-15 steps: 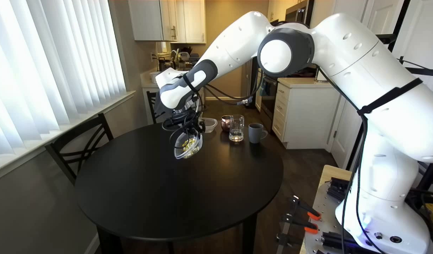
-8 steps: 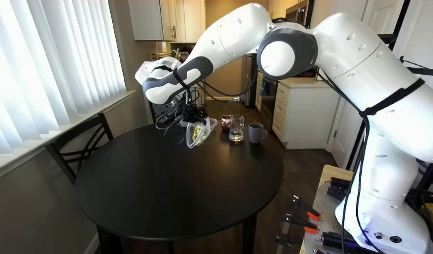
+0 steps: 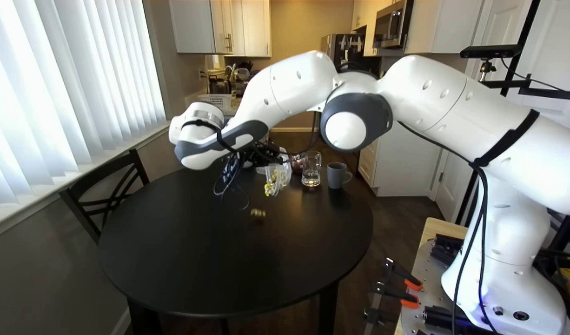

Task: Lift the lunch box and pour the sweets on the table

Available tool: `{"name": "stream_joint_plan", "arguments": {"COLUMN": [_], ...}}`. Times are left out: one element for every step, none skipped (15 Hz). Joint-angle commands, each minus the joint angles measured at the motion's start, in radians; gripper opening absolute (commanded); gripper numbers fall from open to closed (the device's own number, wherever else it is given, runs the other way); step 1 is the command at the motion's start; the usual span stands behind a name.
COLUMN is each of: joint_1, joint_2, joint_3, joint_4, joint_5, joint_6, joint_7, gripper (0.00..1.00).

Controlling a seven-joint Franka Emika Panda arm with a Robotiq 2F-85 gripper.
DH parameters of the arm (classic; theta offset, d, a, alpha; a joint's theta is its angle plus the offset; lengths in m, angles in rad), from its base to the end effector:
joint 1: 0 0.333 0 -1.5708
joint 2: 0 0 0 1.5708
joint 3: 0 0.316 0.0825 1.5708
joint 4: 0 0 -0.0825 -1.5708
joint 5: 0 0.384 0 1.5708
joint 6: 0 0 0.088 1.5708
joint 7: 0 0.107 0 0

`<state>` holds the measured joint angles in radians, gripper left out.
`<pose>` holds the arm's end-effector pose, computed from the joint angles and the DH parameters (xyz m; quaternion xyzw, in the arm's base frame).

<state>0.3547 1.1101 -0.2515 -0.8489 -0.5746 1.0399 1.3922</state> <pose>0.6877 0.0695 0.2442 0.6546 -0.5070 -0.0089 0.5607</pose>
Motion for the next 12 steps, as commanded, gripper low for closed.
{"name": "stream_joint_plan", "arguments": {"joint_1": [0.003,0.004,-0.005,-0.005,-0.007,-0.009,-0.006,-0.008,-0.013,-0.015,-0.019,-0.023], "joint_2": [0.195,0.224,0.237,0.258,0.279,0.294,0.294,0.299,0.299,0.299,0.297,0.296], "joint_3": [-0.048,-0.055,-0.043,-0.046,-0.046,-0.047,-0.057,-0.058,-0.058,-0.06,-0.059,-0.058], "joint_4": [0.2,0.224,0.232,0.255,0.284,0.306,0.305,0.317,0.328,0.335,0.342,0.347], "joint_5": [-0.06,-0.076,-0.098,-0.114,-0.126,-0.135,-0.128,-0.126,-0.118,-0.114,-0.109,-0.107], "joint_6": [-0.174,-0.207,-0.224,-0.241,-0.253,-0.26,-0.253,-0.252,-0.244,-0.241,-0.238,-0.236], "joint_7": [-0.056,-0.068,-0.071,-0.084,-0.094,-0.103,-0.104,-0.105,-0.098,-0.094,-0.087,-0.084], "gripper": [0.01,0.01,0.01,0.01,0.01,0.01,0.01,0.01,0.01,0.01,0.01,0.01]}}
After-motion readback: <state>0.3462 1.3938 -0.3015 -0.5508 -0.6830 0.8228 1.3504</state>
